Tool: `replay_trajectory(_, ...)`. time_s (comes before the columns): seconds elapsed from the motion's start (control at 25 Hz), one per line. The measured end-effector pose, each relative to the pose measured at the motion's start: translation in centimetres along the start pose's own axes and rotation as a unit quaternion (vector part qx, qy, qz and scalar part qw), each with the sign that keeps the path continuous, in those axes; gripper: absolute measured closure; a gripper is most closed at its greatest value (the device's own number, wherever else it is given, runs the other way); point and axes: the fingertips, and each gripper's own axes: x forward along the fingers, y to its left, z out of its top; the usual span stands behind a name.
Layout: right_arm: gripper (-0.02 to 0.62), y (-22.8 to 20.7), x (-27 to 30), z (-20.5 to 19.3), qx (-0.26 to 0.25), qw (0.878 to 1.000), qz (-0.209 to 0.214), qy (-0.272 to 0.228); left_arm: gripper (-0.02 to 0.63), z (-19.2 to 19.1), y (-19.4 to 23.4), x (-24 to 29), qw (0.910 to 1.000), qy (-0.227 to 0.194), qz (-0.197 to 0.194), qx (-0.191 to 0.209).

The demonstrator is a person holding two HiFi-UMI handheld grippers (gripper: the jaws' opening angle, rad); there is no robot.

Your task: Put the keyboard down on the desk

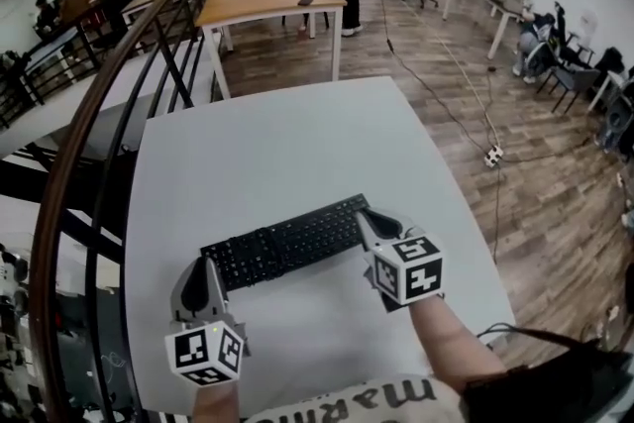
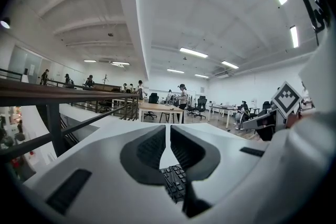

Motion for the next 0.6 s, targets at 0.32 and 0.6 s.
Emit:
replay_trajectory(0.32, 0.551, 0.9, -2.3, -0.1, -0.007, 1.0, -0.001, -0.007, 0.577, 1.2, -0.6, -2.4, 0.9998, -0.02, 0.002, 0.008)
replay_trajectory(0.6, 0.551, 2.1, -4.5, 0.3, -0.01, 1.0, -0.002, -0.013, 0.577, 2.1, -1.0, -4.8, 0.9997, -0.022, -0.001, 0.01)
